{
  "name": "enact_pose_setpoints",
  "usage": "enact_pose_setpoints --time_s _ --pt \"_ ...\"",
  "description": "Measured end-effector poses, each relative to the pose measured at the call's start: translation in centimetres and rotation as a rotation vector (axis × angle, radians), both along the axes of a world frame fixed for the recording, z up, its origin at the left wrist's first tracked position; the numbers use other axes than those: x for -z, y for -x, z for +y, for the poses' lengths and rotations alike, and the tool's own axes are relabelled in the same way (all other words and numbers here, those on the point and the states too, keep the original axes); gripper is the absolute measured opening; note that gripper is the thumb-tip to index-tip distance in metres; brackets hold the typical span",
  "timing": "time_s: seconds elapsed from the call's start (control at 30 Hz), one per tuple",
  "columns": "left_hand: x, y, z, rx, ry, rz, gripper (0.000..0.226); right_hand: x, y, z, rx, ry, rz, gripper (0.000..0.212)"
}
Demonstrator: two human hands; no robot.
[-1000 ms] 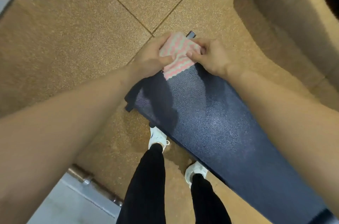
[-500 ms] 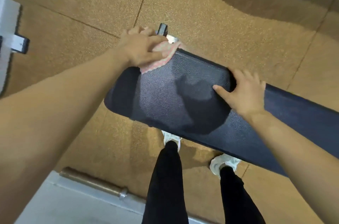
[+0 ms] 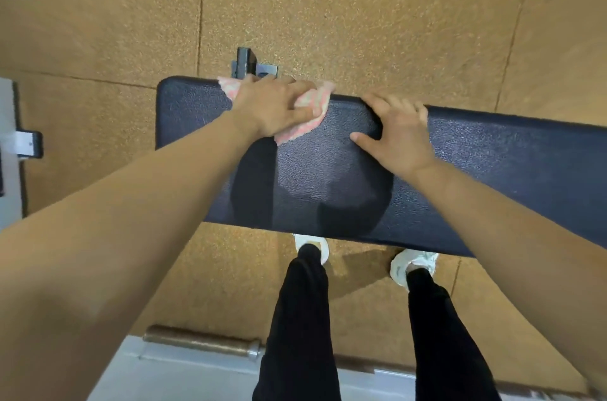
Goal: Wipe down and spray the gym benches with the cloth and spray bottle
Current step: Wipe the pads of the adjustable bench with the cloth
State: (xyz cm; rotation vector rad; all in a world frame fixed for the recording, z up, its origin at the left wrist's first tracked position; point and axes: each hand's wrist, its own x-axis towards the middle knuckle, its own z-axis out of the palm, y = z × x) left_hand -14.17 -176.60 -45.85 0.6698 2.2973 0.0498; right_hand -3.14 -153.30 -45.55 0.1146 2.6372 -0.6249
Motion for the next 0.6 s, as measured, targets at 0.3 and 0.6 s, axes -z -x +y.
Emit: enact_pose_setpoints --time_s 0.3,0.6 --pt "0.1 -2.5 7.0 0.038 -0.012 -0.005 0.070 -1.5 -4.1 9.7 0.174 -0.130 0.105 0.050" --pt "-0.3 -4.6 15.0 0.025 -0.029 -0.043 0.067 -0.8 -6.5 17.1 0.044 -0.193 -0.020 0.074"
